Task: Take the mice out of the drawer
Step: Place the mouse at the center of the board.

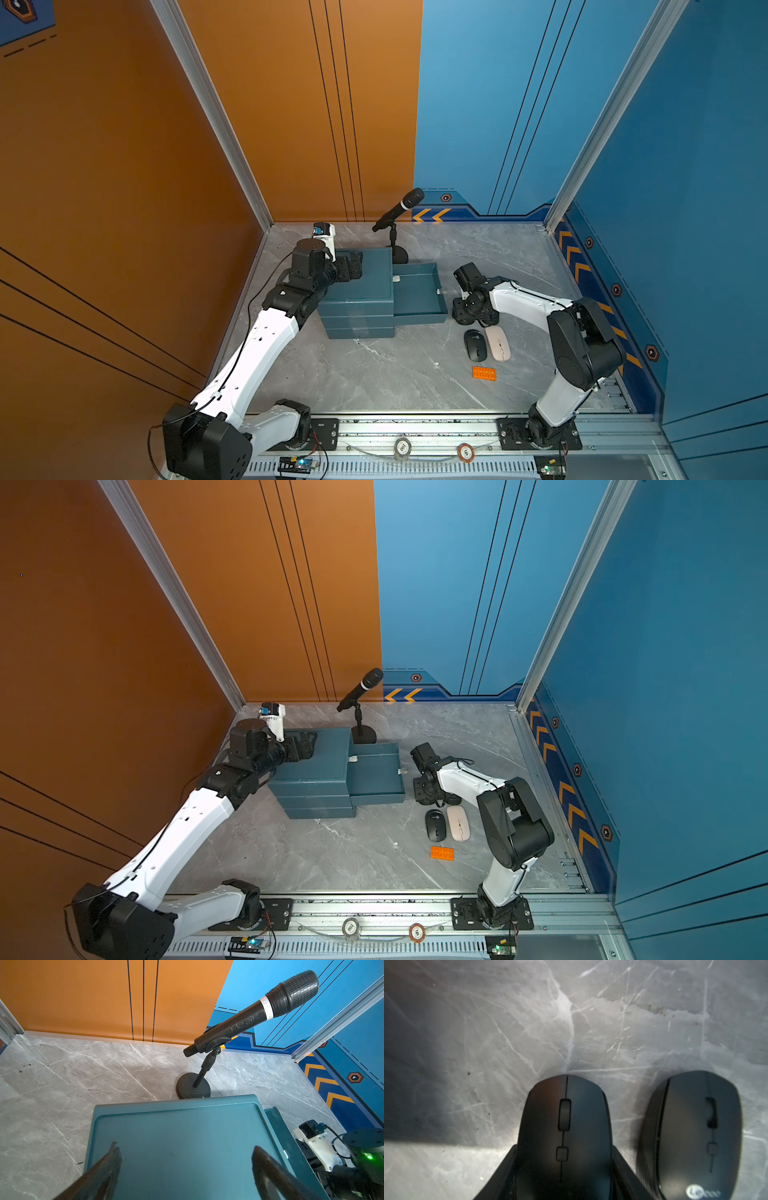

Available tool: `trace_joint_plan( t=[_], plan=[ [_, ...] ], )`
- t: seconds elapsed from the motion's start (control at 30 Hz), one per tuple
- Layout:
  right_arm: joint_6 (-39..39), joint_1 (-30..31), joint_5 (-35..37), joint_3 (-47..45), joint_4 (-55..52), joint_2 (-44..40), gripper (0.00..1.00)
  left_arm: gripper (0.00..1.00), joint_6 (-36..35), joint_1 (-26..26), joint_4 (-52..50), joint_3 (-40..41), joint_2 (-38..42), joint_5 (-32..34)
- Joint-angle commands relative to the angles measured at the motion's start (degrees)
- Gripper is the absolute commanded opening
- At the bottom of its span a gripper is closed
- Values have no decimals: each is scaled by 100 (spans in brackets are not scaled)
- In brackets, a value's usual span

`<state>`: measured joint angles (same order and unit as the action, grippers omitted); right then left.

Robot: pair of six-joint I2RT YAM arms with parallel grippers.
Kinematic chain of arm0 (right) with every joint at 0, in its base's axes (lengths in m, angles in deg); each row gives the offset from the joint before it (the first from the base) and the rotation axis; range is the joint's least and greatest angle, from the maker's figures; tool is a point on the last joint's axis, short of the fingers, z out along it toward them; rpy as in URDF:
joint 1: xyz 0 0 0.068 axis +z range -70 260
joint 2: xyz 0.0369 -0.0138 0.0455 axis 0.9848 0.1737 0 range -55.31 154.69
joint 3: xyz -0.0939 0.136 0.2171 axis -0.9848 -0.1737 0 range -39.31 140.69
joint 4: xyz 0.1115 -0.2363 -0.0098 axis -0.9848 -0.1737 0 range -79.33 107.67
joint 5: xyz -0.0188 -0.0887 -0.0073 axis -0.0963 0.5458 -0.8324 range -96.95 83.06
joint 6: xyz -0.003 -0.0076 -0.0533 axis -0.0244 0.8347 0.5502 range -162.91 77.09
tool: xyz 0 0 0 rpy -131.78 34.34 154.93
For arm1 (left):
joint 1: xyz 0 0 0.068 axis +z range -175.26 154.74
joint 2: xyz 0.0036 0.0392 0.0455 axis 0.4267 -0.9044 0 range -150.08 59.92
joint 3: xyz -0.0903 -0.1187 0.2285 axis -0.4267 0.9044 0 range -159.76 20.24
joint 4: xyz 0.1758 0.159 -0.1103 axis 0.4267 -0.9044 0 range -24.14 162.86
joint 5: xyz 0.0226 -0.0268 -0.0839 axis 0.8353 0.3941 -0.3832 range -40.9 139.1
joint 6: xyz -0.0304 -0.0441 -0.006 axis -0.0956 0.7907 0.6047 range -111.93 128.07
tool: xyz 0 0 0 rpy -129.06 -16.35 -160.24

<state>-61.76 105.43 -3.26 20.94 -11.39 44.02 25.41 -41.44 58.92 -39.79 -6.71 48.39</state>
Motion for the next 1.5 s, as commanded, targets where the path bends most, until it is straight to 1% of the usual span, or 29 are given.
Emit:
trace_joint_plan(
  t=[0.0, 0.3, 0.47, 0.83, 1.0, 1.27, 1.47],
  plan=[
    [32, -55, 223, -47, 128, 128, 42, 98, -122, -60, 68, 62, 131, -26],
    [-32, -210, 460, -48, 129, 223, 46, 98, -170, -52, 71, 62, 164, 42],
    [-47, -245, 337, -94, 129, 110, 50, 98, -174, -60, 55, 62, 133, 44],
    [-76, -173, 244, -226, -12, -67, 51, 98, -190, -53, 49, 62, 168, 96],
    [-120, -168, 192, -296, -20, -124, 56, 98, -191, -46, 49, 62, 177, 93],
    [-162, -119, 122, -255, -13, -185, 58, 97, -178, -58, 37, 62, 192, 99],
    [-228, -56, 137, -205, -12, -325, 62, 98, -179, -60, 31, 62, 185, 124]
  ],
)
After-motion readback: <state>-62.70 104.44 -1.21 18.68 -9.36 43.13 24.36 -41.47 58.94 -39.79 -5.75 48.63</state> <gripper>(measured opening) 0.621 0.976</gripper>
